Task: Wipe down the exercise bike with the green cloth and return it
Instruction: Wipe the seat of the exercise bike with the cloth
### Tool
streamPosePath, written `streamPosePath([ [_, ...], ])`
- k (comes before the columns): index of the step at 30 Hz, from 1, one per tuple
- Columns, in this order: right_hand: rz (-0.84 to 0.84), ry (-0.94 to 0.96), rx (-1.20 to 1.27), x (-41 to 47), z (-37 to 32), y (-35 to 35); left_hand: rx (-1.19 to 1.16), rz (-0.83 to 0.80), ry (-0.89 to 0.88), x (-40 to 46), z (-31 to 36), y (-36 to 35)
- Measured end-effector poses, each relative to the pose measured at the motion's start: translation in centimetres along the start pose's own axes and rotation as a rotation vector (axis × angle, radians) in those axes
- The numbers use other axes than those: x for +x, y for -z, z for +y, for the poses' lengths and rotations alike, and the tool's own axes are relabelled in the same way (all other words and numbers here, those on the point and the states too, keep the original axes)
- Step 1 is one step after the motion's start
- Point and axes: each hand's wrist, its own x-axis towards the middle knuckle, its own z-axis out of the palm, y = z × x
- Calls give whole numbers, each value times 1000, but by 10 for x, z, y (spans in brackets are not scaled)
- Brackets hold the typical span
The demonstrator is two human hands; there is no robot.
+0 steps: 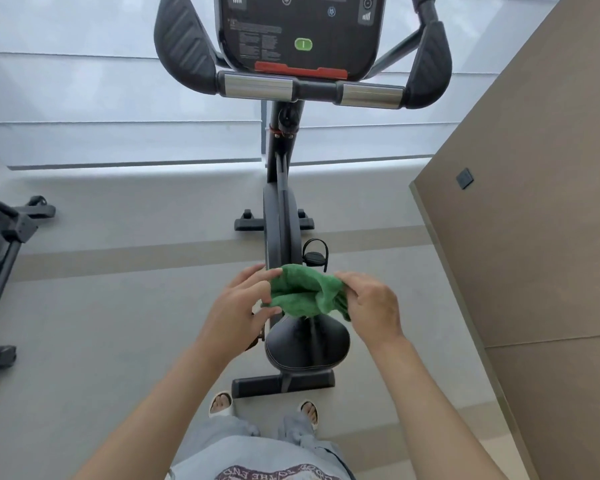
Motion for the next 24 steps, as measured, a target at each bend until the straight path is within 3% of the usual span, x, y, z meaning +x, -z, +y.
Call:
streamPosePath([
  [5, -44, 38, 68, -7, -11, 35, -187, -15, 56, -7, 15, 8],
  [10, -53, -75, 232, -14, -8, 20, -296, -62, 67, -20, 14, 3],
  [15, -205, -323, 38, -7, 20, -33, -113, -249, 410, -26, -19, -27],
  [18, -374, -306, -84, -11, 22, -65, -24, -397, 406, -37, -31, -38],
  [24, -543, -229, -261, -60, 10, -135, -28, -424, 365, -55, -32, -37],
])
